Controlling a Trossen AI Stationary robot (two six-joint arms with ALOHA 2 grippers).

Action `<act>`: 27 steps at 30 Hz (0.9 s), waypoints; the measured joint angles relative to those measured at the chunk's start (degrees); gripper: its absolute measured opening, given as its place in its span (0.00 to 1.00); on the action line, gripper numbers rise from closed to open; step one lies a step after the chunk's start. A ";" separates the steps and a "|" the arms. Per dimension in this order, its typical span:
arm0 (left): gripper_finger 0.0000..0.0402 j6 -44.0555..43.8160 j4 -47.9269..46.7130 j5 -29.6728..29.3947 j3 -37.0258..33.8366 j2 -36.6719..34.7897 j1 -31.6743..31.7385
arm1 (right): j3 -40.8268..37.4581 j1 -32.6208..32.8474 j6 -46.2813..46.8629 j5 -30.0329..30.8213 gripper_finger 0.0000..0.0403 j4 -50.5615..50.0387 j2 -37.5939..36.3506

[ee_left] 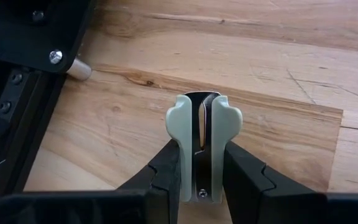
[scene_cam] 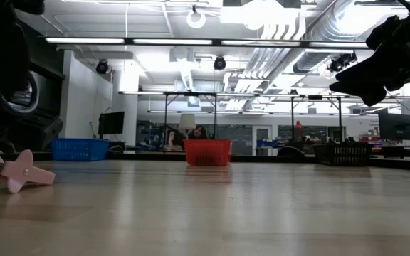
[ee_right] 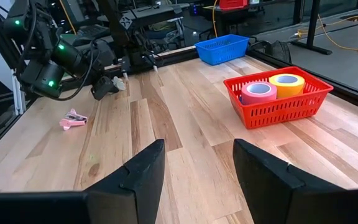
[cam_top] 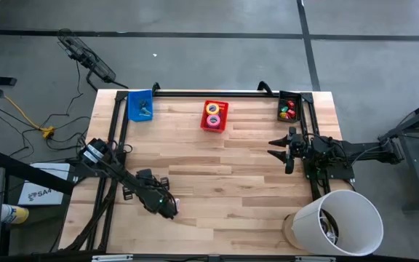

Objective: Pick and place Stapler, Stapler remover, tape
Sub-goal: Put the gray staple remover into the blue bin

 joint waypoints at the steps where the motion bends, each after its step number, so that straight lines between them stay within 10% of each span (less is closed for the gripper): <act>1: 0.20 0.06 0.18 -0.01 -0.13 -0.59 0.00 | 0.00 0.00 0.02 0.00 0.45 0.00 -0.02; 27: 0.20 18.82 -7.88 -19.40 -0.02 -22.67 10.68 | 0.00 0.00 0.01 0.00 0.45 0.01 0.00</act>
